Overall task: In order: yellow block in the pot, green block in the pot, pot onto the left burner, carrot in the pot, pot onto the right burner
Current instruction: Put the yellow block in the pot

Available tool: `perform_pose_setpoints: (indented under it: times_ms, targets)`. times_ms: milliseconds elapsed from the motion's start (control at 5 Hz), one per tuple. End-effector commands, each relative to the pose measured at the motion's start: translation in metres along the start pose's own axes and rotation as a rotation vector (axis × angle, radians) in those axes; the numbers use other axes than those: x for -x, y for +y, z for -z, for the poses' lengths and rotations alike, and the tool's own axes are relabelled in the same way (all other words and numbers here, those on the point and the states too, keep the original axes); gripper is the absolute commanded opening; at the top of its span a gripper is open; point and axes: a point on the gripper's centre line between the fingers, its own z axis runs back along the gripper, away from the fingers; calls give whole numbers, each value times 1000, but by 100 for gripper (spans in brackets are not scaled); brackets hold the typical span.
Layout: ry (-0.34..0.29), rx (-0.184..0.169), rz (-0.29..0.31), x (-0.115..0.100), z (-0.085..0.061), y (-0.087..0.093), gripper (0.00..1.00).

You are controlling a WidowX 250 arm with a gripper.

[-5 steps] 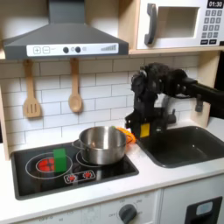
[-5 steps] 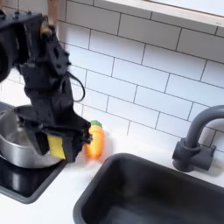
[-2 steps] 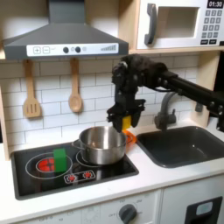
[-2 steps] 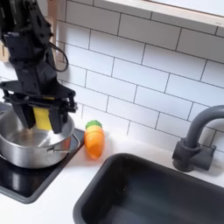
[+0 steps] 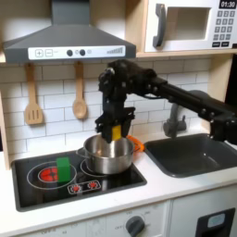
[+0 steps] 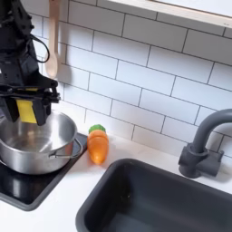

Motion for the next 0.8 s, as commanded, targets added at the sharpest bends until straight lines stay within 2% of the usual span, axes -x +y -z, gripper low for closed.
perform_pose_setpoints:
  times_ms: [0,200,400,600]
  targets:
    - [78,-12,12,-2,32,0,0]
    - [117,-20,15,-2,45,-1,17]
    - [137,-16,29,1,52,-6,63]
    - [123,-17,42,1,49,-7,60]
